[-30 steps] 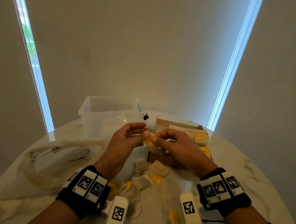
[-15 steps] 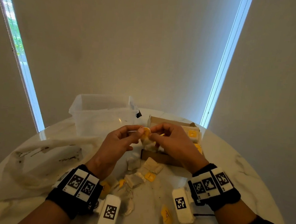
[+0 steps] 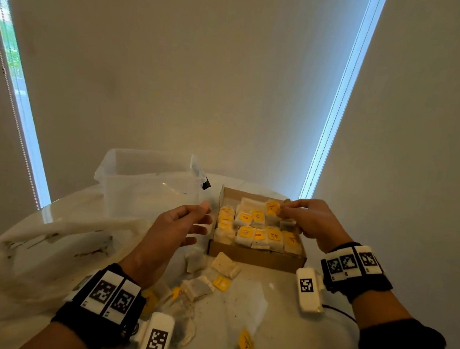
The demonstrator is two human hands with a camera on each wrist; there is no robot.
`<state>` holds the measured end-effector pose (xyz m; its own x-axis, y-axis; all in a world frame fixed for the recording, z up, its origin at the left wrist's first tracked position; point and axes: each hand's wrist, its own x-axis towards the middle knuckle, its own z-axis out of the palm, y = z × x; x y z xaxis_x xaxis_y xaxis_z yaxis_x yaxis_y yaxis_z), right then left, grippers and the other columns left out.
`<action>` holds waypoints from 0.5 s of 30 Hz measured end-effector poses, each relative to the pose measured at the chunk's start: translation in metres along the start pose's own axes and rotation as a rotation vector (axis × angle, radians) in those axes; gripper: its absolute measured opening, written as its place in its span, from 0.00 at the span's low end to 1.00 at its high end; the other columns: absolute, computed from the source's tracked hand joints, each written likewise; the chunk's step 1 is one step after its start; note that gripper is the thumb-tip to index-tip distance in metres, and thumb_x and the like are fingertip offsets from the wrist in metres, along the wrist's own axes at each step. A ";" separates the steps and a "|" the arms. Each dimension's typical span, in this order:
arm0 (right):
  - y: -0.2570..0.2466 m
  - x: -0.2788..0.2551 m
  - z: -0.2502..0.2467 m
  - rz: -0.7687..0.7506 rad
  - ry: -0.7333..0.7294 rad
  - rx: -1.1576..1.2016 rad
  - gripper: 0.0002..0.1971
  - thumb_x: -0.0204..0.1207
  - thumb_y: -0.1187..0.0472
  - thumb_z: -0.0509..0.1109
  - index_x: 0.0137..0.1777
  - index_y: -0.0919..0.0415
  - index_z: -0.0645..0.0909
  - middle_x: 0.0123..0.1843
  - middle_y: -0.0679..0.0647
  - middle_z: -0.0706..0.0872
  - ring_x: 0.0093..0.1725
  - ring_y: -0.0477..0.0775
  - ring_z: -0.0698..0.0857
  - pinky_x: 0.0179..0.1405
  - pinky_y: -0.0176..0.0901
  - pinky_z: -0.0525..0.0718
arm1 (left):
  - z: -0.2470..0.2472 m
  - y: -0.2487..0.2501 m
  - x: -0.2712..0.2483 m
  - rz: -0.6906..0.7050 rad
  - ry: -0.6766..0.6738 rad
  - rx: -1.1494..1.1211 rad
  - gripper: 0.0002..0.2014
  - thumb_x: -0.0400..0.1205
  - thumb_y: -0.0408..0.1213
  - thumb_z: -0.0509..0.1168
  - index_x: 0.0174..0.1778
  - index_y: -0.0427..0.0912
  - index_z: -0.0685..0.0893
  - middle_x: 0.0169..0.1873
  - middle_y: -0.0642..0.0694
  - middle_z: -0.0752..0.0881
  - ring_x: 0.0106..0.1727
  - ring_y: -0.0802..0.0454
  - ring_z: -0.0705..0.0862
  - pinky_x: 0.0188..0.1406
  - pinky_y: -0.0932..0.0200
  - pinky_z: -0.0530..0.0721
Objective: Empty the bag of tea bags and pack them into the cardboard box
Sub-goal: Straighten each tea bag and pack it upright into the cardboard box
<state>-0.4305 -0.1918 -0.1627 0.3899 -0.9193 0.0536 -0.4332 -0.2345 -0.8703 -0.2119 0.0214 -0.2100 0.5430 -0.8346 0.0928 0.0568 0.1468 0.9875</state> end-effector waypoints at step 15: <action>0.009 0.007 0.010 -0.116 0.051 -0.054 0.08 0.77 0.64 0.83 0.54 0.55 0.90 0.51 0.52 0.92 0.48 0.53 0.94 0.51 0.51 0.95 | -0.002 0.000 0.001 -0.018 -0.001 -0.024 0.17 0.87 0.52 0.70 0.62 0.45 0.94 0.51 0.48 0.95 0.54 0.50 0.92 0.55 0.53 0.85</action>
<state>-0.4235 -0.1977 -0.1752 0.3981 -0.8999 0.1783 -0.4311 -0.3551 -0.8295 -0.2099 0.0216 -0.2102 0.5407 -0.8379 0.0747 0.0870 0.1441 0.9857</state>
